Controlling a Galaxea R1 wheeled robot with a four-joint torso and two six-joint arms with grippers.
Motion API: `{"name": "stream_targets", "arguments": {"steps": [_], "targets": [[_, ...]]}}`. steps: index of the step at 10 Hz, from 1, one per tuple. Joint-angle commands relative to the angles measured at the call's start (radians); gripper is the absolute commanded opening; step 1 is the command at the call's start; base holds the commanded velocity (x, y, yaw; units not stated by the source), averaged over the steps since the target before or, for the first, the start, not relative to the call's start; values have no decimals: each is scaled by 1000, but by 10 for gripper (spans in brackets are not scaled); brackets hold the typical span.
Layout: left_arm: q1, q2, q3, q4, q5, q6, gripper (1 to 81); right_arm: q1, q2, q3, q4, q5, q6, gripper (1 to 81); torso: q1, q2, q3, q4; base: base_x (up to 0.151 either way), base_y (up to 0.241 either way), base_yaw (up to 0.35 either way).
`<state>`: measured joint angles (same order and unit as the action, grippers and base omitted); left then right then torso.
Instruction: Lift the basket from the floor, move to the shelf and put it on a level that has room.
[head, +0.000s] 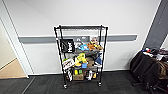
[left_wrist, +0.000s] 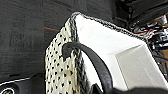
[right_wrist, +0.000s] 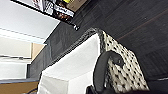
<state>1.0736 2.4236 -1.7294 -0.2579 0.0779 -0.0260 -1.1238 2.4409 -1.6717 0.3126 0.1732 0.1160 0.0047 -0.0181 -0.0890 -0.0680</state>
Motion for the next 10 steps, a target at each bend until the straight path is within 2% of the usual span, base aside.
{"name": "stream_targets", "arguments": {"steps": [1,3,4,6,7,8,9,10], "targets": [[-97,-32,30,5,43,4,10,97,-23,24,0,-26,-1,10,0,0,75,0,0,0,0],[-97,-32,28,5,42,4,10,97,-21,23,0,-26,-2,10,0,0,68,0,0,0,0],[-97,-33,27,5,42,4,10,97,-15,17,0,-27,-2,10,0,0,22,0,0,0,0],[-94,-38,27,5,42,4,10,97,-10,17,0,-27,-2,10,-1,0,79,0,0,0,0],[-93,-38,27,5,42,4,10,97,-9,17,0,-27,-2,10,-1,0,93,0,0,0,0],[-93,-37,27,3,42,4,10,97,-9,12,0,-27,-2,10,-1,0,96,0,0,0,0],[-94,-37,27,3,42,4,10,94,-9,12,0,-27,-2,10,-1,0,70,0,0,0,0],[-93,-37,28,3,42,4,10,91,-9,9,0,-27,-2,10,-1,0,83,0,0,0,0]]}}
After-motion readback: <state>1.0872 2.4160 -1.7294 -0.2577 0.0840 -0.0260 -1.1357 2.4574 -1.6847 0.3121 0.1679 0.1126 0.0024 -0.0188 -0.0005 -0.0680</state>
